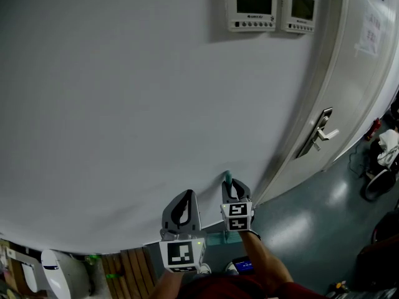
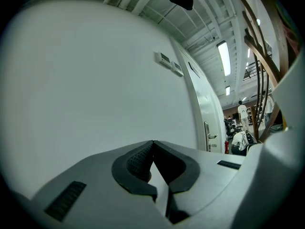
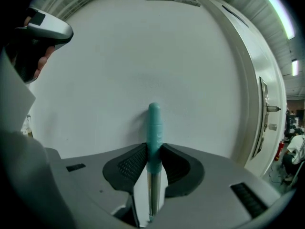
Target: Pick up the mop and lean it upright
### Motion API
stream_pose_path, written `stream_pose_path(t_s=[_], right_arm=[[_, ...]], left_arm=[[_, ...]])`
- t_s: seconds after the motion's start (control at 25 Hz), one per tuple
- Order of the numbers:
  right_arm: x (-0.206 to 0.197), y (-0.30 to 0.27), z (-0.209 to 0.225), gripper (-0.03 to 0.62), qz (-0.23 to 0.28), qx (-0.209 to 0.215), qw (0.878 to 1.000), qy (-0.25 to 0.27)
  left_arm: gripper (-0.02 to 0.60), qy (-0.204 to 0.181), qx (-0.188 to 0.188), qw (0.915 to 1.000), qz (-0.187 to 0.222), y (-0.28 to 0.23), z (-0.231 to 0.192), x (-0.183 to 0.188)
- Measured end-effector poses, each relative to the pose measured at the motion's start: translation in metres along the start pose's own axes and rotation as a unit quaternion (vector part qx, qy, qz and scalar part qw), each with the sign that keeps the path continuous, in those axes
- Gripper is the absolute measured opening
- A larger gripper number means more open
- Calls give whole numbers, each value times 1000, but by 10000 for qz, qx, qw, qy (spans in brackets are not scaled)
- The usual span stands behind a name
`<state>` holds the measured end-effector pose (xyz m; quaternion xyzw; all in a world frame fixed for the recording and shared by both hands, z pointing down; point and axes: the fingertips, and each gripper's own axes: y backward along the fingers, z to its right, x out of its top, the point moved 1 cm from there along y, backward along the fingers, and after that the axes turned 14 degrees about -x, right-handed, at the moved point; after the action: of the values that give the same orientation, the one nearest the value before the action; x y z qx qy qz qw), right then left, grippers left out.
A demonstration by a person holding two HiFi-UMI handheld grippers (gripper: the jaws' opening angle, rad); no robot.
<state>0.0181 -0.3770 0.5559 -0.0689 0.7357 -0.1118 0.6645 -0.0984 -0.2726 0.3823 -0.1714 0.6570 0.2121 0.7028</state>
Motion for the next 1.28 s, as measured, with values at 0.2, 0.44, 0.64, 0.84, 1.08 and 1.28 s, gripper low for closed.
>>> stream_pose_path(t_s=[0.2,0.44,0.64,0.84,1.08,1.28], right_arm=[[0,1,0,107,41,-13,10000,1],[0,0,0,106,61,-1,10000,17],[1,4,0,106,57,17,10000,13],[0,16,1,106,77,31,10000,3],[-2,34,3,104,124,84,9999,23],[-5,55,7,104,140,106,9998,41]], left_arm=[[14,129,17,9999,95,-1,1,6],[14,107,24,9999,44,-3,0,2],[14,141,20,9999,61,-4,-2,2],[14,76,8,10000,13,-5,-2,-1],[14,55,-49,10000,-14,-5,0,-5],[14,115,-74,9999,44,-4,4,-1]])
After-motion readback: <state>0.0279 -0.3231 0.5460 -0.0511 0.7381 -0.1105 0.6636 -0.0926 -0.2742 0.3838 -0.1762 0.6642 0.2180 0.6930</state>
